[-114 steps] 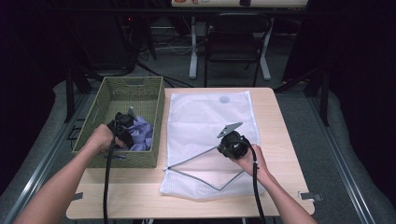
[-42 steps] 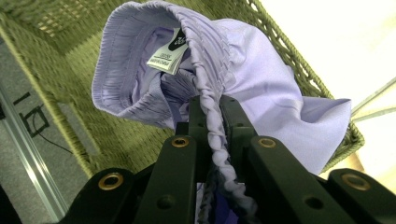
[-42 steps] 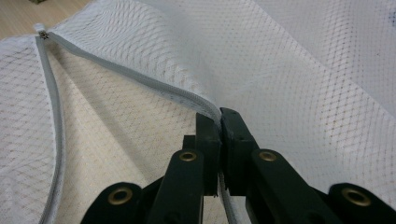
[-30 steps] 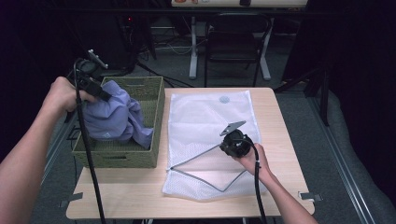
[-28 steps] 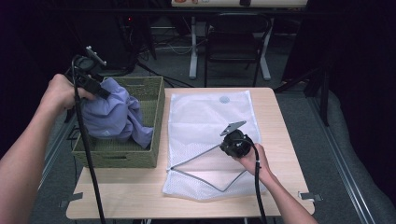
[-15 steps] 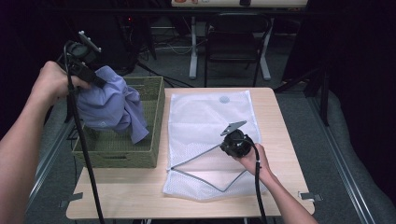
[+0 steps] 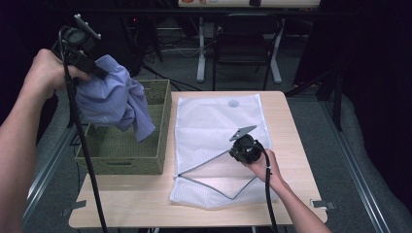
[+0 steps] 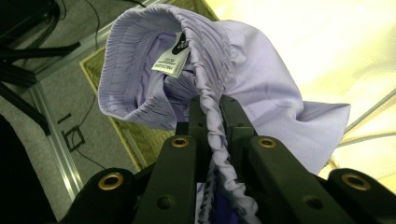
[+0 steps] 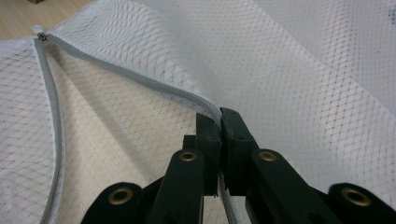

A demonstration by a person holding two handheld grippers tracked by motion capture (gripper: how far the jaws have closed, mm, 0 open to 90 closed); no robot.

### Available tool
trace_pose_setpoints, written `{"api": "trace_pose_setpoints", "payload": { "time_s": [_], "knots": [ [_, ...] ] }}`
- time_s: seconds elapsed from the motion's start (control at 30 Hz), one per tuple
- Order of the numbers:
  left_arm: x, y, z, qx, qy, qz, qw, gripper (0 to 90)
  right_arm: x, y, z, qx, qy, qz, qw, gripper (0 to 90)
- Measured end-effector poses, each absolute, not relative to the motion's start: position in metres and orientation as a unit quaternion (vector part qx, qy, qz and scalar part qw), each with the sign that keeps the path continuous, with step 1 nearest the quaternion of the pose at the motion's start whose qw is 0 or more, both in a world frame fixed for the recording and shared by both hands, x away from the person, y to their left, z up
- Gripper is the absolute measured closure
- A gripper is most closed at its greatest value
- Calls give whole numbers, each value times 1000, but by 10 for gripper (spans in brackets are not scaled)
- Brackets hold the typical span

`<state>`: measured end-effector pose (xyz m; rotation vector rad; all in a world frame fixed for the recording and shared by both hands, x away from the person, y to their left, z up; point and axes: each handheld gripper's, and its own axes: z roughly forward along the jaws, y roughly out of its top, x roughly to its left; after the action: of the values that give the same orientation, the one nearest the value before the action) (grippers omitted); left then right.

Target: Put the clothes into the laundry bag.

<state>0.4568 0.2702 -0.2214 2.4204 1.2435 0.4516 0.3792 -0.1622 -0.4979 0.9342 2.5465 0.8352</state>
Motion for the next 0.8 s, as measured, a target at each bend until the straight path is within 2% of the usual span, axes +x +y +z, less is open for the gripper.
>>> {"api": "trace_pose_setpoints", "payload": {
  "time_s": [0.8],
  "knots": [
    [452, 230, -181, 877, 392, 160, 227, 851, 378, -163, -497, 326, 886, 293, 152, 872]
  ]
}}
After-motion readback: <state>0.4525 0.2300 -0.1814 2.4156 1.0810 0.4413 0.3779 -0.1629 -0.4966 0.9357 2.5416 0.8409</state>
